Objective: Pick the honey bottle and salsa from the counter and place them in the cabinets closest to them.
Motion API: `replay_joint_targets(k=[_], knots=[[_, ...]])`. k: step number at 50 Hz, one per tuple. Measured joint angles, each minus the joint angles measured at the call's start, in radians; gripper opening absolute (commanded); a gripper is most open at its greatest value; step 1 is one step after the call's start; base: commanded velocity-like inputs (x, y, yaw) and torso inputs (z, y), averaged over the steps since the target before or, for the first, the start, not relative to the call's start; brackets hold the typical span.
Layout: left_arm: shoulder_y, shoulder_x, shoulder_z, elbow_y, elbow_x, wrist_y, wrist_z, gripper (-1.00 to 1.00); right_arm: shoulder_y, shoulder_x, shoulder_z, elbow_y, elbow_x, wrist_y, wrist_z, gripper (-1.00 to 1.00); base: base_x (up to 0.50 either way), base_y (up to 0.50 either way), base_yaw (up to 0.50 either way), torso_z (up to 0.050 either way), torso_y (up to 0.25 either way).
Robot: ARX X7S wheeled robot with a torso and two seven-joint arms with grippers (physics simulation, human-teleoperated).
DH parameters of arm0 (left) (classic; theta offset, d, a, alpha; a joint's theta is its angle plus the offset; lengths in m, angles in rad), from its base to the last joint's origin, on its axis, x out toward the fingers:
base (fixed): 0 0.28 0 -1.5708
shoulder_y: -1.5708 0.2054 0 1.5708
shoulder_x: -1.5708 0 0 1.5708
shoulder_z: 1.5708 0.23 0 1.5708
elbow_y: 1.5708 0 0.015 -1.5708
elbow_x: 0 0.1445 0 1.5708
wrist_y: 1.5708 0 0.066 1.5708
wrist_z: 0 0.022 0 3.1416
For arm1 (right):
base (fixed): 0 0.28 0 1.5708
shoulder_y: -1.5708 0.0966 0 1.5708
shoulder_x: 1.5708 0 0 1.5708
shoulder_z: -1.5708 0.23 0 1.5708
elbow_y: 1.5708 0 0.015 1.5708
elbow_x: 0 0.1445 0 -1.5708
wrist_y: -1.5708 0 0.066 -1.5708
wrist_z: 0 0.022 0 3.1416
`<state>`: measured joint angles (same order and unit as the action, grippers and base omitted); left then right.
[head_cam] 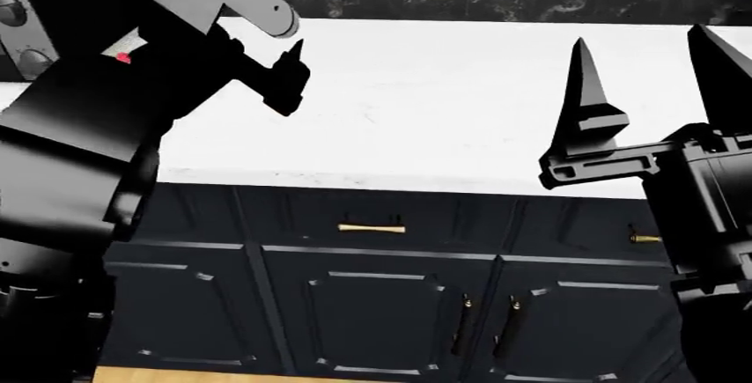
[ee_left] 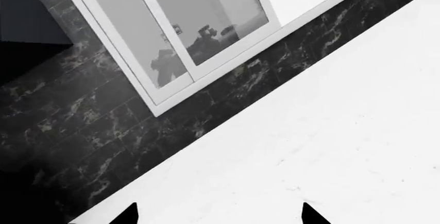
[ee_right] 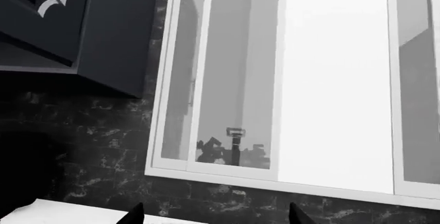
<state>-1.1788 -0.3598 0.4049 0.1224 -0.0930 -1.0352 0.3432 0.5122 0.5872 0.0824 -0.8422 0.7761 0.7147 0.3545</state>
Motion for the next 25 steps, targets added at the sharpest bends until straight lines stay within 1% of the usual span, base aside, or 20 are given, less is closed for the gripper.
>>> replay_joint_targets(k=[12,25], knots=[[0.004,0.0,-0.074,0.032,-0.058,0.032,0.037,1.0,-0.03,0.009,0.021,-0.004,0.002,-0.02,-0.006,1.0,0.03,-0.5,0.0,0.0,0.0],[0.01,-0.02,-0.086,0.057,-0.087,0.058,0.076,1.0,-0.043,0.021,0.05,-0.014,0.017,-0.032,-0.003,1.0,0.03,-0.5,0.0,0.0,0.0]])
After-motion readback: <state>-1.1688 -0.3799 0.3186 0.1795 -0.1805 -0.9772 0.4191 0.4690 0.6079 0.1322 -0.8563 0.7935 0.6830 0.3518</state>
